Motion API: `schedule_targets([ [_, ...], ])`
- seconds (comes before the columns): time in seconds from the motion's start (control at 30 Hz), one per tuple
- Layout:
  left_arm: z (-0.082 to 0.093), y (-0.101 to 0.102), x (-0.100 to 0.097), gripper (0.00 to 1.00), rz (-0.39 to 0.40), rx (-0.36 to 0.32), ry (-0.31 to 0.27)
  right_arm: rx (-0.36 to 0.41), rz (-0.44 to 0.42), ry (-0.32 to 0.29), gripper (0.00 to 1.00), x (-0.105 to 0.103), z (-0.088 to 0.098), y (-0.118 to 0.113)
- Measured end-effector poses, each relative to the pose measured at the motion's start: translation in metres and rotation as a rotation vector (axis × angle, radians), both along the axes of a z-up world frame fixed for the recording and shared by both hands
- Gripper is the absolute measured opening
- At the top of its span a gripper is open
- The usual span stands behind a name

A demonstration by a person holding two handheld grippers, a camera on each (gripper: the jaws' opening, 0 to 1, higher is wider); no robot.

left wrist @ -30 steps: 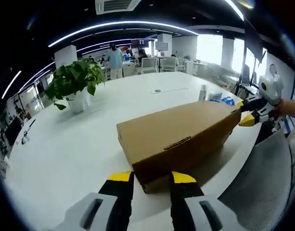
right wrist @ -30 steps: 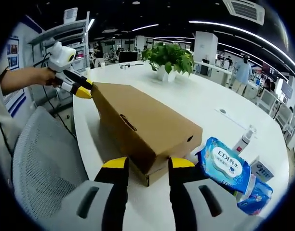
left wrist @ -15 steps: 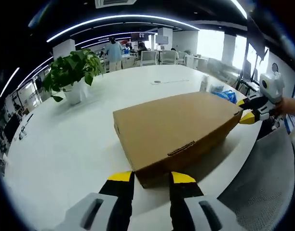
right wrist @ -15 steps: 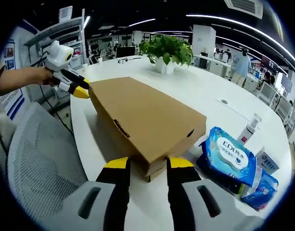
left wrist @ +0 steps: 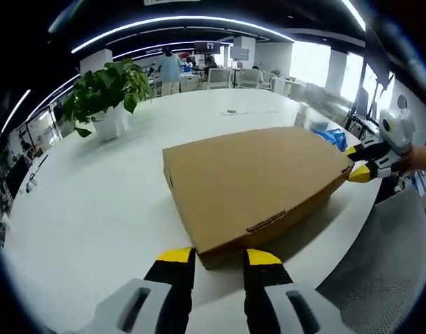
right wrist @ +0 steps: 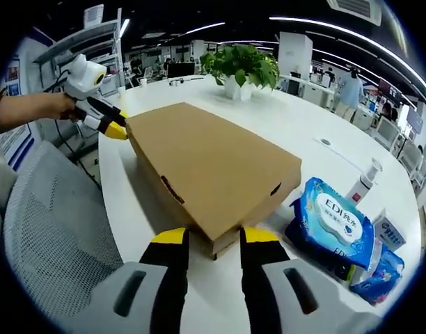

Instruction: Operate the shoe box by opening the lid, removing the specified soft item, and placing it in the target area until the item is outside and the box remains undamaged.

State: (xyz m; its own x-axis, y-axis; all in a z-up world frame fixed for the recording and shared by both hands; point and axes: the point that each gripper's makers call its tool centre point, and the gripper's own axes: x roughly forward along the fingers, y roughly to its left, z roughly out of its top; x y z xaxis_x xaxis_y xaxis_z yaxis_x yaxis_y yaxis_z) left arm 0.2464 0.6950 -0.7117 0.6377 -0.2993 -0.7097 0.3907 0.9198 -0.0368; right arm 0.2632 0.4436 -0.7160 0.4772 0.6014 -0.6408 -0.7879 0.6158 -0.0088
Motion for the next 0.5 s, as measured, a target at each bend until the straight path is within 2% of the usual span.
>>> schedule_targets([
  [0.5, -0.005, 0.003, 0.017, 0.27, 0.022, 0.008, 0.014, 0.002, -0.004, -0.003, 0.26, 0.017, -0.003, 0.003],
])
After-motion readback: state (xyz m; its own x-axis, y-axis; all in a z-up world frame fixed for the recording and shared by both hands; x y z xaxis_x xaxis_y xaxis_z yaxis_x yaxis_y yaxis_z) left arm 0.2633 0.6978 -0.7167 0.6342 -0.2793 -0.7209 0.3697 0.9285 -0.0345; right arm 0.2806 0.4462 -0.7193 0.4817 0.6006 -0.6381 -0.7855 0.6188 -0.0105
